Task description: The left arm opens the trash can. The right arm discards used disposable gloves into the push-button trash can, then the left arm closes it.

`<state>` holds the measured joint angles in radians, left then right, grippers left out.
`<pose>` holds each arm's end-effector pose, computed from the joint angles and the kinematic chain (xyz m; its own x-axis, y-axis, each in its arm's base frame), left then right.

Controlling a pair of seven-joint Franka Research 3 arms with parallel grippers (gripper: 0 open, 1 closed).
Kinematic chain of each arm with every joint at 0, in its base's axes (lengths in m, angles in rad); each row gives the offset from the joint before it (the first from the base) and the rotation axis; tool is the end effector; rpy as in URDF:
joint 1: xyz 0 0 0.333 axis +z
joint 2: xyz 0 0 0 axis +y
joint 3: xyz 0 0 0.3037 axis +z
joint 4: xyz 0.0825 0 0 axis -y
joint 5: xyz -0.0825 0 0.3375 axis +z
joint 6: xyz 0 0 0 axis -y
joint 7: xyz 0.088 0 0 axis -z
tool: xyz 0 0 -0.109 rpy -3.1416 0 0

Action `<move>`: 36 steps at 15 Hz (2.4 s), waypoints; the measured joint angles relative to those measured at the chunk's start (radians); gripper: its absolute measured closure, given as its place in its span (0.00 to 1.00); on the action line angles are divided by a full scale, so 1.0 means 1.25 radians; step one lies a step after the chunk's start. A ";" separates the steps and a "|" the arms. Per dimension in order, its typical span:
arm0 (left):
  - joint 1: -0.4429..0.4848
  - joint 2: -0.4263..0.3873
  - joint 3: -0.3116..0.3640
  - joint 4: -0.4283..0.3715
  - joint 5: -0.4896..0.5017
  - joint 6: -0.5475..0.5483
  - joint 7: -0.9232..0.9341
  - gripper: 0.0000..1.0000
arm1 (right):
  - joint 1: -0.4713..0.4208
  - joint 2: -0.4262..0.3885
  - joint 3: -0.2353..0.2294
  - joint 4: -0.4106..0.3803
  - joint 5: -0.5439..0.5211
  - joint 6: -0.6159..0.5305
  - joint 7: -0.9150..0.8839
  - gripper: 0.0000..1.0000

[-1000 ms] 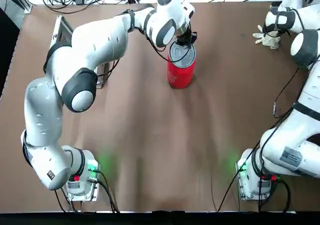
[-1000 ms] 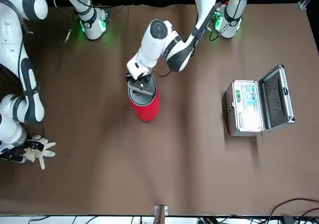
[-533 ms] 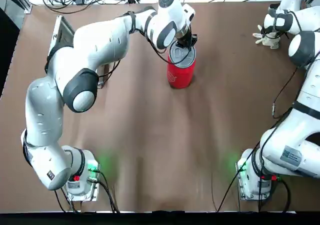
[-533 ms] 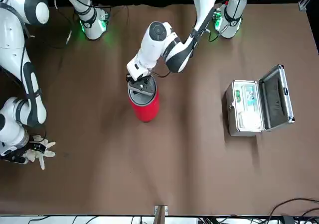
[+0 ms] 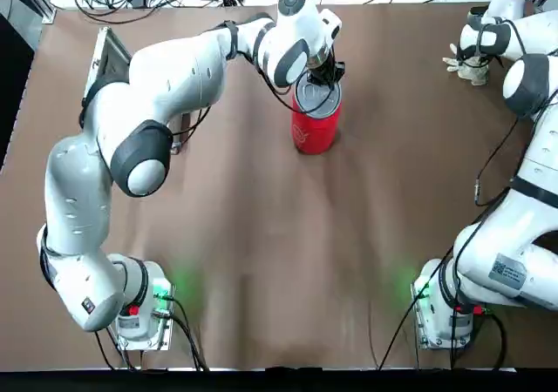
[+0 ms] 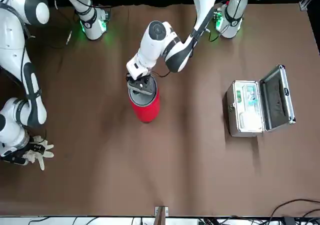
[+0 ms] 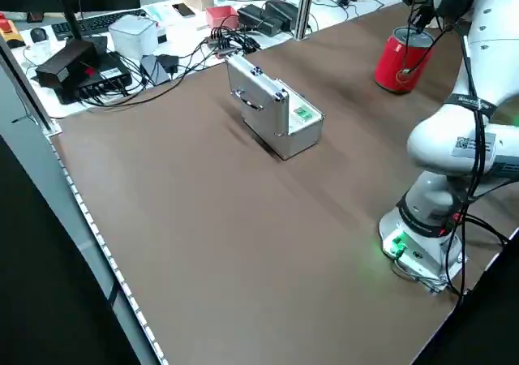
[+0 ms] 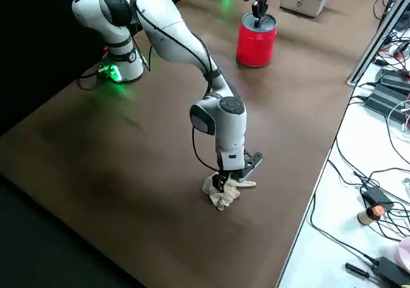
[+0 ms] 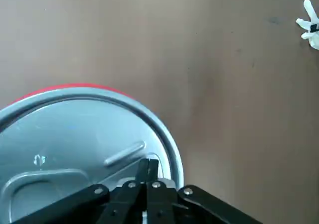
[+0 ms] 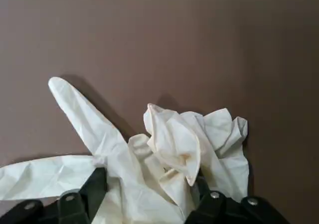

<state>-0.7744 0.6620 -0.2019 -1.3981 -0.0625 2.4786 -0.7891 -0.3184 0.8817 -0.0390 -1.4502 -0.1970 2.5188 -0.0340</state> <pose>0.4282 -0.5697 0.3789 0.9864 -0.0419 0.1589 -0.1049 -0.9048 0.4127 0.6534 -0.2362 0.1988 0.9765 -0.1395 0.1640 -0.1682 -0.9697 0.1769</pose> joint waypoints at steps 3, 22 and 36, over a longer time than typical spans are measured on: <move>-0.001 0.001 0.000 0.000 0.000 0.000 -0.001 0.99 | -0.002 0.001 0.000 0.000 0.000 0.000 0.000 0.23; 0.000 0.001 0.000 0.008 0.001 -0.015 -0.009 0.97 | -0.024 0.004 -0.001 0.002 0.000 -0.001 0.070 0.78; 0.009 -0.041 0.005 0.015 0.001 -0.100 -0.032 0.90 | 0.003 -0.032 0.019 0.017 -0.001 -0.162 0.102 0.95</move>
<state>-0.7627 0.6102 -0.1962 -1.3794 -0.0610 2.3536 -0.8295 -0.3141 0.8421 -0.0152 -1.4290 -0.1982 2.3167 0.0933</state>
